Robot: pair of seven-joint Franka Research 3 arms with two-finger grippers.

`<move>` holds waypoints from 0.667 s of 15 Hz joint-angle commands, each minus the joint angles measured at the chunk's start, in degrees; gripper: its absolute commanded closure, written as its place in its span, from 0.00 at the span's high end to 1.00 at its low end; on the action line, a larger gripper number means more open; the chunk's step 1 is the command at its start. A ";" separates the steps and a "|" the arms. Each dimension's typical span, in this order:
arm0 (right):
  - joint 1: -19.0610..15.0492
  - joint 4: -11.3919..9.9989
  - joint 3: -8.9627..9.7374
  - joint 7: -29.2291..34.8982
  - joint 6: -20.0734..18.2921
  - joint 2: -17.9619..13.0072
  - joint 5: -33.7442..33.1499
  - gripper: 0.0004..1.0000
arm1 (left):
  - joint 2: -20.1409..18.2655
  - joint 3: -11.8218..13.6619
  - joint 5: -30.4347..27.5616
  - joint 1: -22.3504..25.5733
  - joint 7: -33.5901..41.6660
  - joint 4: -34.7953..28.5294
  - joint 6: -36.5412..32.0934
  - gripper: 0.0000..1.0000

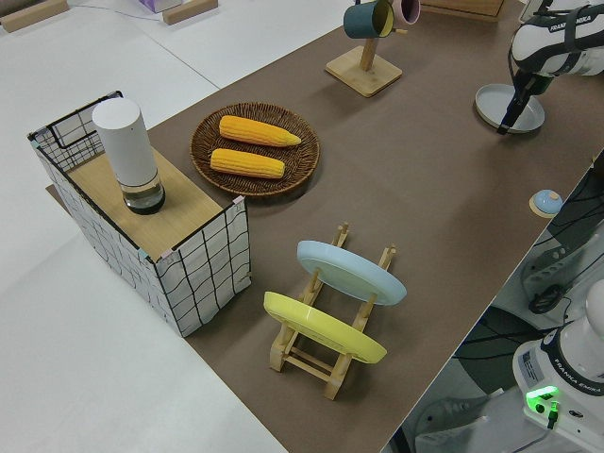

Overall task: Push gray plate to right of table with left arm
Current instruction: 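Lift the left gripper away from the gray plate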

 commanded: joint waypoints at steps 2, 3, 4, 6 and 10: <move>-1.07 0.53 0.92 0.75 -0.89 -0.14 0.25 0.98 | -6.45 0.12 -3.73 5.78 8.94 -0.45 -7.43 1.00; -1.07 0.53 0.92 0.75 -0.89 -0.14 0.25 0.98 | -7.24 0.12 -3.74 7.09 9.56 -0.37 -8.75 1.00; -1.07 0.53 0.92 0.75 -0.89 -0.14 0.25 0.98 | -7.77 0.12 -3.74 7.98 10.52 -0.19 -9.55 1.00; -1.07 0.53 0.92 0.66 -0.89 -0.14 0.25 0.98 | -8.39 0.12 -3.65 10.43 12.98 0.42 -10.52 1.00; -1.07 0.53 0.92 0.66 -0.89 -0.14 0.25 0.98 | -10.93 0.21 -3.65 15.35 20.71 2.09 -16.48 1.00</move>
